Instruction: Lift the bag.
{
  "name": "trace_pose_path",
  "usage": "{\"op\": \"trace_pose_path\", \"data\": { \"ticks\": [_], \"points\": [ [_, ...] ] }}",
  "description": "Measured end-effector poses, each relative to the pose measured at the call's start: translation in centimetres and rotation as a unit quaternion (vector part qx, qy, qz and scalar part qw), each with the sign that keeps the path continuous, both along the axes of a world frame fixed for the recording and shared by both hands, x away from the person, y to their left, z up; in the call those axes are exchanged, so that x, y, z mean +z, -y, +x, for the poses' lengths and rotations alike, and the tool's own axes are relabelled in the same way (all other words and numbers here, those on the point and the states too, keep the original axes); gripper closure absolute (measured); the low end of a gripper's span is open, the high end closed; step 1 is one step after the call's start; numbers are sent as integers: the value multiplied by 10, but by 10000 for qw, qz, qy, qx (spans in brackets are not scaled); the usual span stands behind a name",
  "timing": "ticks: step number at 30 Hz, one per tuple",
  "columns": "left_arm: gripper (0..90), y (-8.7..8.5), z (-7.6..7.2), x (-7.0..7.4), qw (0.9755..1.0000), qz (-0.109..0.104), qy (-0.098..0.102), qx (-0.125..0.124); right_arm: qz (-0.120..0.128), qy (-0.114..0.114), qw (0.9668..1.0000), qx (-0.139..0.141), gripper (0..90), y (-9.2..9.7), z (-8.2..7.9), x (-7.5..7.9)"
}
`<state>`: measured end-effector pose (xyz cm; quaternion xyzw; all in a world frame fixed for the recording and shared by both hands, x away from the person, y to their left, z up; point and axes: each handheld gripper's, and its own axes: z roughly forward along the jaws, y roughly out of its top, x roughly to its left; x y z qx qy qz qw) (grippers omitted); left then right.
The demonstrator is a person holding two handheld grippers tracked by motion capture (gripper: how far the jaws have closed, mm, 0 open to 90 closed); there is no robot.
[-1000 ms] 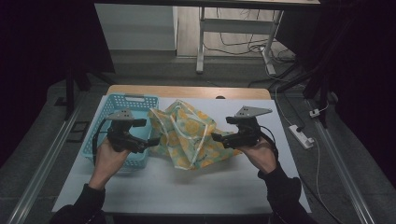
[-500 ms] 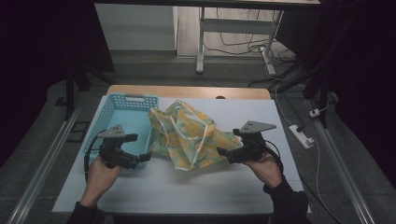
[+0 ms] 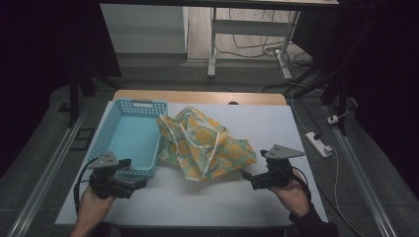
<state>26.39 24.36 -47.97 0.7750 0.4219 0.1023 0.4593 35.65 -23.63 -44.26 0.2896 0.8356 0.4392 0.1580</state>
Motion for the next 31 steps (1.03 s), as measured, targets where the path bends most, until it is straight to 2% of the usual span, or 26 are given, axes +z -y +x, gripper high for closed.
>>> {"op": "trace_pose_path", "data": {
  "ticks": [4,13,19,21,26,31],
  "points": [
    [0,-6,-13,-8,9998,-47,-51,162,-16,-10,9998,-174,0,12,-9,-11],
    [0,-17,-34,-26,9989,77,-205,421,-218,-134,9988,-409,0,39,-26,-33],
    [0,-24,-42,-37,9973,257,-333,598,-377,-276,9970,-615,0,53,-35,-47],
    [0,-24,-44,-40,9962,428,-402,649,-409,-330,9963,-686,0,57,-38,-50],
    [0,-24,-48,-41,9934,635,-505,805,-526,-589,9940,-756,0,66,-42,-58],
    [0,-24,-46,-41,9932,614,-591,795,-514,-680,9930,-818,0,68,-41,-59]
  ]
}}
